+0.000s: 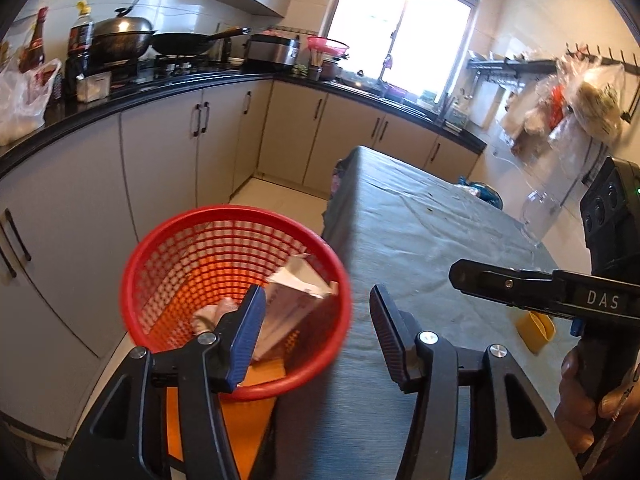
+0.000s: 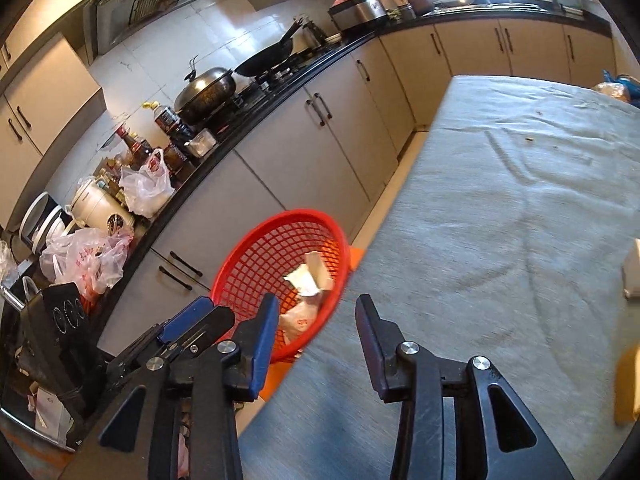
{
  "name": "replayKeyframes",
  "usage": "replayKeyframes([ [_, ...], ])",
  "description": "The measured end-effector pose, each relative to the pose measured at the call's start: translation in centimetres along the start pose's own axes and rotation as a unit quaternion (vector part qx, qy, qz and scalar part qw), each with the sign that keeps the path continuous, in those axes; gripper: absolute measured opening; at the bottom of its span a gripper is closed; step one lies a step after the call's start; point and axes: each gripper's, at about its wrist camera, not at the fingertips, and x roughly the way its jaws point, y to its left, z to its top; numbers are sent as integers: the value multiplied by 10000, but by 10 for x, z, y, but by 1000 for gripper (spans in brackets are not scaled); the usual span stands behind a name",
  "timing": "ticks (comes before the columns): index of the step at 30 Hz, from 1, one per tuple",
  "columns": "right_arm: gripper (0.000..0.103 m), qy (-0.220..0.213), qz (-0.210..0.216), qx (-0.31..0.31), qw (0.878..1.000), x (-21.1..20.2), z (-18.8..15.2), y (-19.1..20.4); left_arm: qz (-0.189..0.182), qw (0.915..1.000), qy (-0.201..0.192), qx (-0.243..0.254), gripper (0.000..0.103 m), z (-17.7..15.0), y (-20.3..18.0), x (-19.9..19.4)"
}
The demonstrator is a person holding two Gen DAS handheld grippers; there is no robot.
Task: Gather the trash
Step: 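Move both tools back to the table toward the yellow container and green bag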
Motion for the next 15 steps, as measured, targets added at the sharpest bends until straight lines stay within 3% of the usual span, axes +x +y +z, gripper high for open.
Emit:
replayKeyframes([
  [15, 51, -432, -377, 553, 9968, -77, -29, -71, -311, 9968, 180, 712, 55, -14, -92, 11],
])
